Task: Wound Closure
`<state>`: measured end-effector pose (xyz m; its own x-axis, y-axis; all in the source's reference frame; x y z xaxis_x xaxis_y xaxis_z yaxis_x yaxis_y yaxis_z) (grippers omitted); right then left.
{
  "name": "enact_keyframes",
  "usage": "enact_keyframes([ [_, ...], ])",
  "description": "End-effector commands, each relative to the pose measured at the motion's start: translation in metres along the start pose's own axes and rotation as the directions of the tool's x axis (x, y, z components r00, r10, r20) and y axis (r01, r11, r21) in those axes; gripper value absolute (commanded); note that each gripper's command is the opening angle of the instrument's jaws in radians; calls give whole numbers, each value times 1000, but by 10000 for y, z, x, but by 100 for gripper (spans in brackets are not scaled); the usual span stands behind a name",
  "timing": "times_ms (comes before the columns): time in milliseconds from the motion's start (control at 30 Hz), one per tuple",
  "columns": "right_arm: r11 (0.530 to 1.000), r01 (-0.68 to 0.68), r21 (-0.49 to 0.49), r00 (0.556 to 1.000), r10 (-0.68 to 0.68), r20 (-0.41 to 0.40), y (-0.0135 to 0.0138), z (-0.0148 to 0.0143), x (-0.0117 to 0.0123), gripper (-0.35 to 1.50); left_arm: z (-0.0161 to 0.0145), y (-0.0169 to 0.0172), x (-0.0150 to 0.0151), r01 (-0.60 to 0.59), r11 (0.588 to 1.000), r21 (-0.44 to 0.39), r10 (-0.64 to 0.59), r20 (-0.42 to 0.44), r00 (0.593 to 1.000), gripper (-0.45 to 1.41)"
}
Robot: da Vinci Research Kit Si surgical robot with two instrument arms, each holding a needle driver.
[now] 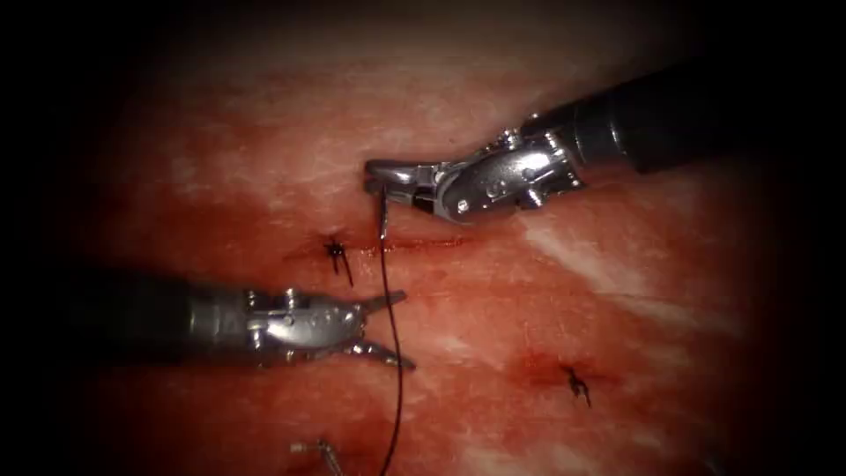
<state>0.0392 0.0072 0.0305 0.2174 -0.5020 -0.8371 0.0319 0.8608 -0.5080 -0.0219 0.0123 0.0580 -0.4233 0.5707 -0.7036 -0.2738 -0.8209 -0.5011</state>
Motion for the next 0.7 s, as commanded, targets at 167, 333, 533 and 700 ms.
enact_keyframes([
  [167,999,50,2,999,-50,-16,-51,8,-4,-35,-3,-6,-3,6,1000,-11,-6,2,1000,61],
  [333,996,83,7,996,-83,-30,-79,1,-5,-35,-8,-20,-9,20,1000,1,-20,6,1000,61],
  [533,995,100,8,995,-100,-25,-97,-13,-6,-35,-6,-34,-17,36,999,14,-36,9,999,61],
  [700,994,104,20,994,-104,-22,-108,-13,-8,-35,-5,-40,-22,40,999,21,-40,10,999,61],
])
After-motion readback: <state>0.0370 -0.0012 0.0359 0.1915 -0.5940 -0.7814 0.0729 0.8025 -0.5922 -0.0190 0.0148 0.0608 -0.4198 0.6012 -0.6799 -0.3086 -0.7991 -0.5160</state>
